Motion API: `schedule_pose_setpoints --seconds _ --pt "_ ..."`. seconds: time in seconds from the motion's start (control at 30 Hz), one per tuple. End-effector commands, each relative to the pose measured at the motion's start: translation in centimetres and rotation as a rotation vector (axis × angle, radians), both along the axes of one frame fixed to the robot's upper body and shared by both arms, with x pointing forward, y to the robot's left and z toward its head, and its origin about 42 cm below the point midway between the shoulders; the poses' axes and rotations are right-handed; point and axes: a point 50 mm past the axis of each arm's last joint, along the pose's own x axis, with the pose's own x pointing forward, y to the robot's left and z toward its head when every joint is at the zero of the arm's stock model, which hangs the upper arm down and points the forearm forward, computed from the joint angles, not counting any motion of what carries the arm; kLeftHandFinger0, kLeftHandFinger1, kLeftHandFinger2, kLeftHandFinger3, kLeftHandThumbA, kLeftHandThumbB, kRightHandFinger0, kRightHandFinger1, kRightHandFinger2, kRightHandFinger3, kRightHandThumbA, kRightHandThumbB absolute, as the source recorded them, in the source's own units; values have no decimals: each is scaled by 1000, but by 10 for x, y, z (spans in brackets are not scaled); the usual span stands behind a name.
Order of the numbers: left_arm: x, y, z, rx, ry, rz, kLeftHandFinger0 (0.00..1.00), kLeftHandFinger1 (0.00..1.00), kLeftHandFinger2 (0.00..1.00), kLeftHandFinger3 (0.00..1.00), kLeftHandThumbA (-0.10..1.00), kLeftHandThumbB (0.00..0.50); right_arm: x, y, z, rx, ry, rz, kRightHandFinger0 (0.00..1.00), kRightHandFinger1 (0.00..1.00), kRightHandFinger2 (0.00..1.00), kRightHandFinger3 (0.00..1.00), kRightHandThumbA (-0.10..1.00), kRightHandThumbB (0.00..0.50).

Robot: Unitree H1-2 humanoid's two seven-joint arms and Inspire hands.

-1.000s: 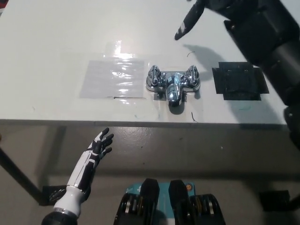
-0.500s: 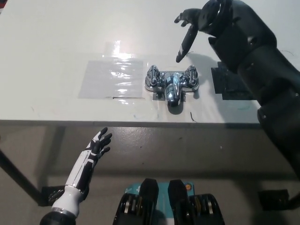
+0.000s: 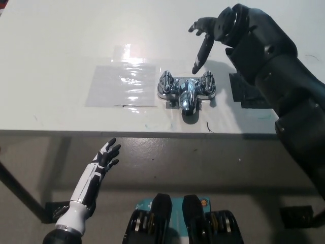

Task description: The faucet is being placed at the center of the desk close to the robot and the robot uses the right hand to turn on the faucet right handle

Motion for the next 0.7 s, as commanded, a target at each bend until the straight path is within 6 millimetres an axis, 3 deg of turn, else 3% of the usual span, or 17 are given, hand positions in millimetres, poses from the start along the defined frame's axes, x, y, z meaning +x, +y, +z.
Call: schedule_pose_setpoints --seconds 0.0,0.43,0.63,0.67 --pt "6 1 18 10 -72 -9 1000 1000 1000 1000 1000 93 3 3 30 -41 -104 30 1000 1000 1000 1000 1000 258" --pt "7 3 19 12 -86 -12 1000 1000 1000 1000 1000 79 2 2 8 -58 -96 -19 1000 1000 1000 1000 1000 321" --pt "7 3 19 10 -84 -8 1000 1000 1000 1000 1000 104 -1 7 -8 -90 -100 -20 1000 1000 1000 1000 1000 353" --pt "7 3 19 12 -88 -9 1000 1000 1000 1000 1000 86 -1 7 -12 -94 -99 -21 1000 1000 1000 1000 1000 355"
